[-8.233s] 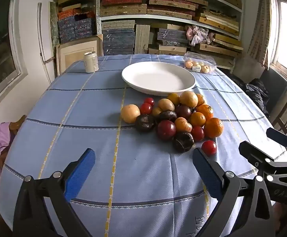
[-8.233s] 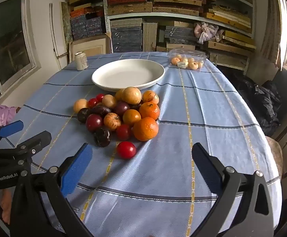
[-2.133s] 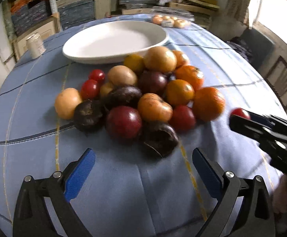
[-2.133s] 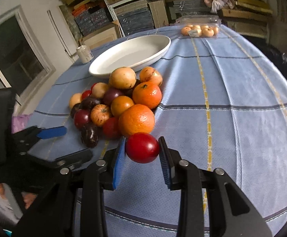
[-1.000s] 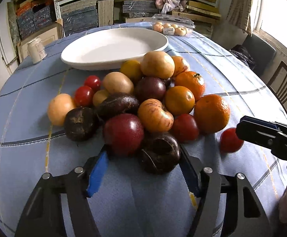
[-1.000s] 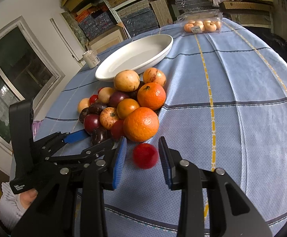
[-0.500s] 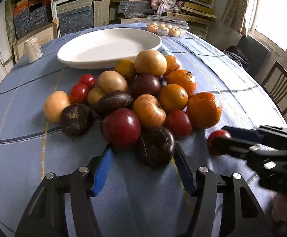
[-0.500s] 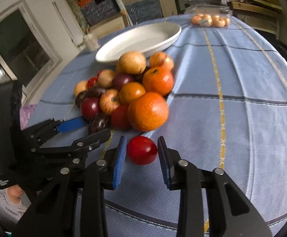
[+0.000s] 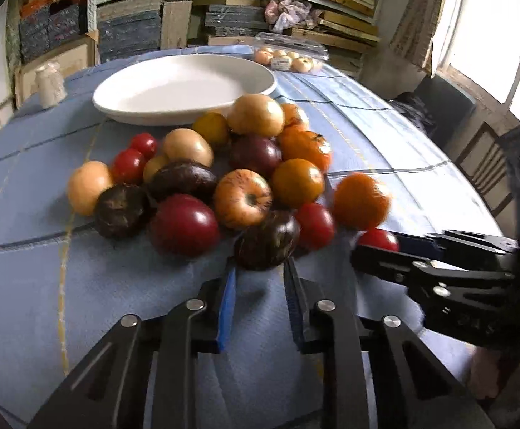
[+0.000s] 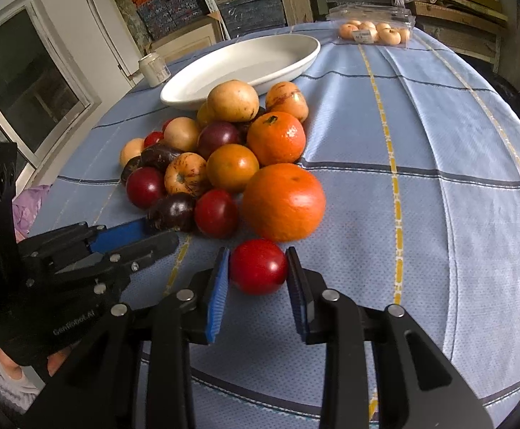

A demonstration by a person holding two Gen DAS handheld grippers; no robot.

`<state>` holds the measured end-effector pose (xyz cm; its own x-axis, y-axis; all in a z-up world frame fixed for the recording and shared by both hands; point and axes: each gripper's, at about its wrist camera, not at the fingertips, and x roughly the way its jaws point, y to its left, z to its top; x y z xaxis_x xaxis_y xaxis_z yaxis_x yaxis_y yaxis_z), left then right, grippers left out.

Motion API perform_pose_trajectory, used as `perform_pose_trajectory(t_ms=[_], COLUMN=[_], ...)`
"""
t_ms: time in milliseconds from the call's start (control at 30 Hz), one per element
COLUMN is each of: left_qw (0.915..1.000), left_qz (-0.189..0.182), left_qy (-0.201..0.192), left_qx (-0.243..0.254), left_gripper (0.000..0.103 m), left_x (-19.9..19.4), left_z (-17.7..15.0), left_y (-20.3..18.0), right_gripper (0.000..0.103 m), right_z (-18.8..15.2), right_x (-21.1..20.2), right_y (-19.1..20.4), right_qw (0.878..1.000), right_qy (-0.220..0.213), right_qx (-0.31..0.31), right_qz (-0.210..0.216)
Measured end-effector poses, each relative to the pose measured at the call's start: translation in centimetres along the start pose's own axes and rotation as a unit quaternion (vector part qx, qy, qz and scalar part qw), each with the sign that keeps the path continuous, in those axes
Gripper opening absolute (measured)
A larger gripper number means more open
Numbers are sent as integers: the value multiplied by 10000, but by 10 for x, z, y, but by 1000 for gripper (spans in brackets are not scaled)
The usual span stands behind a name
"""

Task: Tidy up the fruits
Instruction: 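Carry plum and tomato to the white plate and open both tools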

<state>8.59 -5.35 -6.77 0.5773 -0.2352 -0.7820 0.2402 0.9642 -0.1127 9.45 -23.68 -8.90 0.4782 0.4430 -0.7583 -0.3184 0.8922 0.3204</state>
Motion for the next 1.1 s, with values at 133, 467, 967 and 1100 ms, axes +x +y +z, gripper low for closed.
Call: perform_pose_trajectory(t_ms=[133, 467, 967, 1100], left_qw=[9998, 9987, 9932, 9963], left_qz=[149, -256, 311, 377], left_qy=[-71, 69, -1077, -768], left_qx=[119, 434, 300, -20], left_gripper=[68, 41, 41, 41], left_x=[2, 7, -43, 4], left_z=[3, -1, 122, 153], left_y=[-6, -18, 37, 64], right_gripper=[30, 30, 30, 30], right_z=[0, -2, 135, 185], right_x=[0, -2, -38, 33], right_y=[-4, -5, 7, 5], right_qw=[9999, 9999, 9946, 9980], right_qy=[4, -44, -885, -323], right_qx=[95, 131, -373, -308], right_qz=[58, -7, -404, -445])
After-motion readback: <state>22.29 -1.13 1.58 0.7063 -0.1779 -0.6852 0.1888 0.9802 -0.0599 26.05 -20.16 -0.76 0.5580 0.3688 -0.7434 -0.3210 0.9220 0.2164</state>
